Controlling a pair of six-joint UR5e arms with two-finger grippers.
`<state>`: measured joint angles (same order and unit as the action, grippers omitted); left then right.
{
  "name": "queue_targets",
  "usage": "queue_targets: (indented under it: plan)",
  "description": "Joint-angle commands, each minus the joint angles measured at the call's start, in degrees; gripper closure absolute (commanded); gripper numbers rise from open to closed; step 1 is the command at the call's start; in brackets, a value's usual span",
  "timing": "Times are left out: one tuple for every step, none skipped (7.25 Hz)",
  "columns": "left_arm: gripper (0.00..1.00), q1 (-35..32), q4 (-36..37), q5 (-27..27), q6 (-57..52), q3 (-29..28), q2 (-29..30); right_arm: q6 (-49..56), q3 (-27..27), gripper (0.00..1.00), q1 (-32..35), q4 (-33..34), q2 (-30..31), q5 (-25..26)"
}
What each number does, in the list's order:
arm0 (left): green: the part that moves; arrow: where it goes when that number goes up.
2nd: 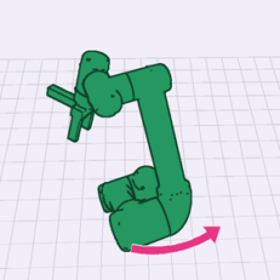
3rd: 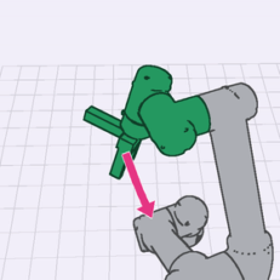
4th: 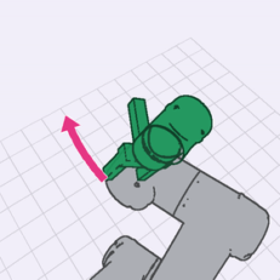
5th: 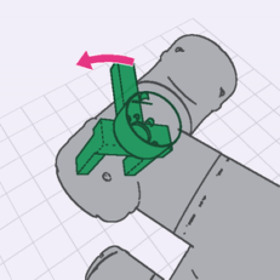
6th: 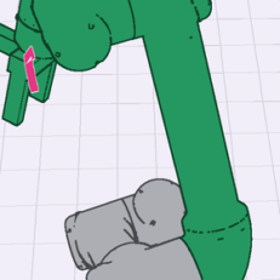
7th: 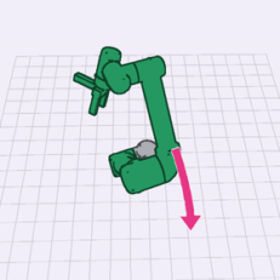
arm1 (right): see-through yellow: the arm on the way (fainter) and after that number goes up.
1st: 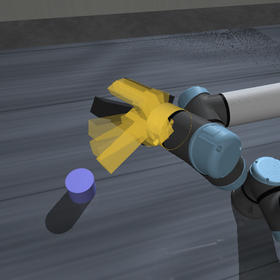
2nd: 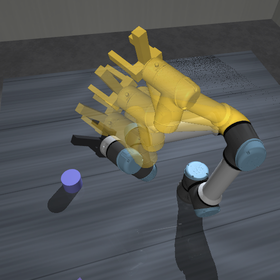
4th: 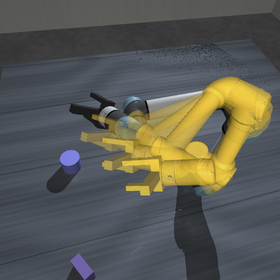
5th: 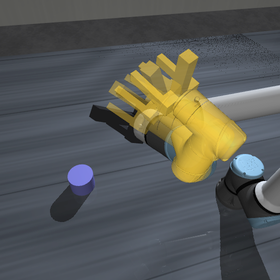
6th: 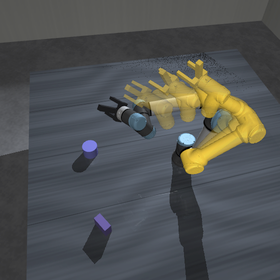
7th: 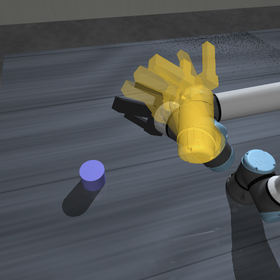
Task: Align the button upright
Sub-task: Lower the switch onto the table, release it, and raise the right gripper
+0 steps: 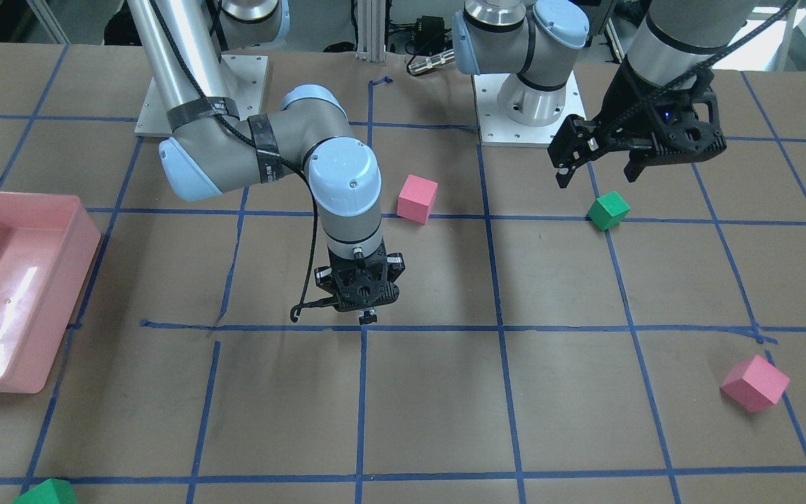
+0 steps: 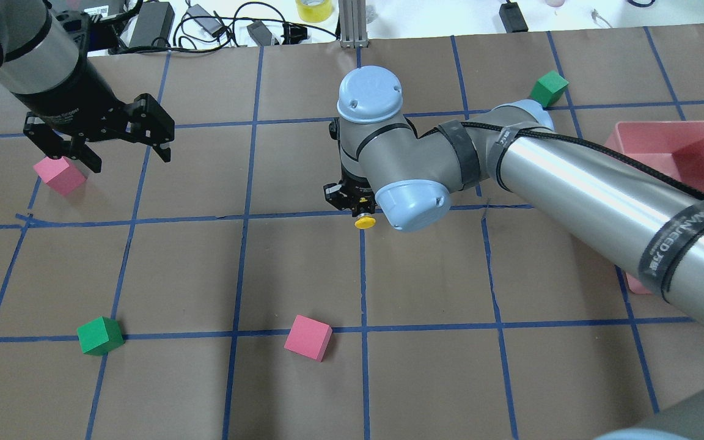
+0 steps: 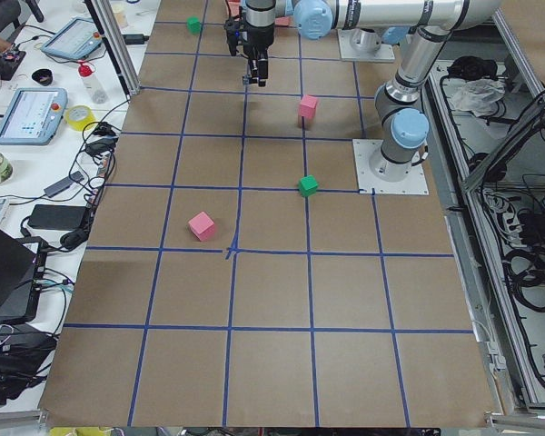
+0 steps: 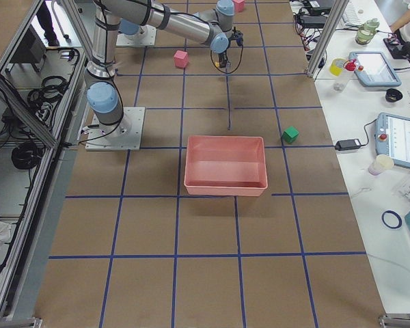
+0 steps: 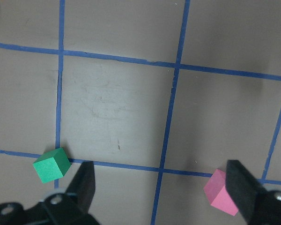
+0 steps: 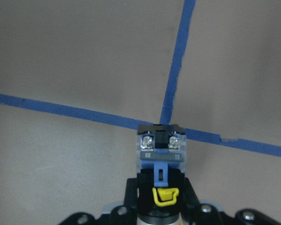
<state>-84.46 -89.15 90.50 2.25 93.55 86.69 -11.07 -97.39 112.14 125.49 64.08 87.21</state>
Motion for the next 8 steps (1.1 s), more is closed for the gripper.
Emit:
queue_targets:
  plan:
    - [0.00,0.09,-0.06,0.11,-0.06,0.05,0.14,-0.26,0.00,0.95,0.96,0.81,-1.32,-0.03]
    - [0.00,0.09,-0.06,0.20,-0.06,0.05,0.14,-1.57,0.00,0.94,2.36,0.98,-1.76,-0.02]
    - [0.00,0.09,-0.15,0.20,-0.06,0.05,0.14,-1.50,0.00,0.86,2.38,1.33,-2.20,-0.02]
    - [0.00,0.09,-0.06,0.20,-0.06,0.05,0.14,-1.58,0.00,0.85,2.38,1.42,-2.38,0.15]
    - [0.00,0.09,-0.15,0.20,-0.06,0.05,0.14,-1.76,-0.08,0.81,2.38,1.77,-2.47,0.76]
    - [0.00,0.09,-0.15,0.20,-0.06,0.05,0.14,-1.85,-0.17,0.76,2.38,2.91,-2.90,1.11]
    - [0.00,0.17,-0.15,0.20,-0.06,0.05,0.23,-1.85,-0.26,0.66,2.38,3.96,-3.17,1.29]
    - [0.00,0.09,-0.15,0.20,-0.06,0.14,0.49,-1.94,-0.35,0.53,2.38,4.58,-3.17,1.21]
